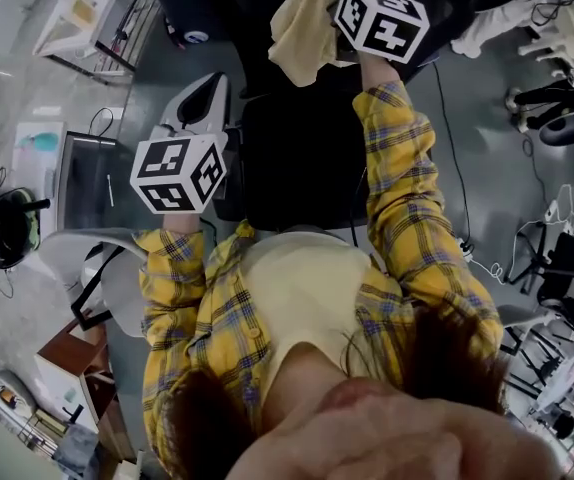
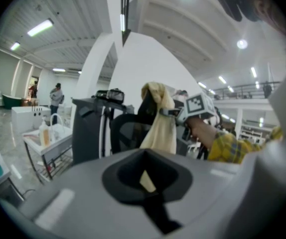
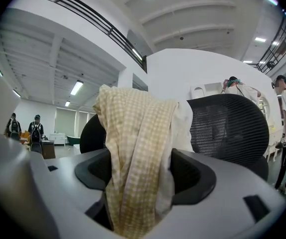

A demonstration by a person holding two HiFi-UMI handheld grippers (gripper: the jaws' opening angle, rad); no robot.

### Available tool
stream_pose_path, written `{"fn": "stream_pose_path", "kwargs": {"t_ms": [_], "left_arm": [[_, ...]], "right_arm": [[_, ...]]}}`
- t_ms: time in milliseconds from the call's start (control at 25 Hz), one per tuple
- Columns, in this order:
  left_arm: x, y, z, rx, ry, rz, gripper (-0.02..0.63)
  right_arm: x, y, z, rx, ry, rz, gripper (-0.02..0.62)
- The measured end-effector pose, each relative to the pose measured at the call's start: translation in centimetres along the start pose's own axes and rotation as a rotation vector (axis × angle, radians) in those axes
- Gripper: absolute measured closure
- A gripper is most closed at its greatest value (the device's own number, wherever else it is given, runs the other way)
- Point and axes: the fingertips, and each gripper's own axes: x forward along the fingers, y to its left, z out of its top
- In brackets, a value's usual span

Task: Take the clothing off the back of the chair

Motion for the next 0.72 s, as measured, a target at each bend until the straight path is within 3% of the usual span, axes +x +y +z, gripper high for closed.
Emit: {"fn": "stream_pose_path", "kwargs": {"t_ms": [80, 160, 280, 720], "left_arm": [[-0.3, 0.3, 0.0, -0.004, -0.004, 0.001, 0.6], [-0.5, 0.4, 0.1, -0.005, -0.008, -0.003, 0.6], [-0.6, 0.3, 0.0, -0.003, -0.013, -0.016, 0.6], [-1.0, -1.3, 0.7, 0.021, -0.04, -0.068, 0.6]], "right_arm": [[-0.2, -0.1, 0.1, 0.007, -0.008, -0.009, 0.278], [-0.6, -0.4, 0.2, 0.012, -0.019, -0.028, 0.413], [-1.4, -0.2, 0.4, -0.002, -0.037, -0.042, 0.48], [-5.3, 0.2, 2.3, -0.014, -0.12, -0.052, 0.511]]}}
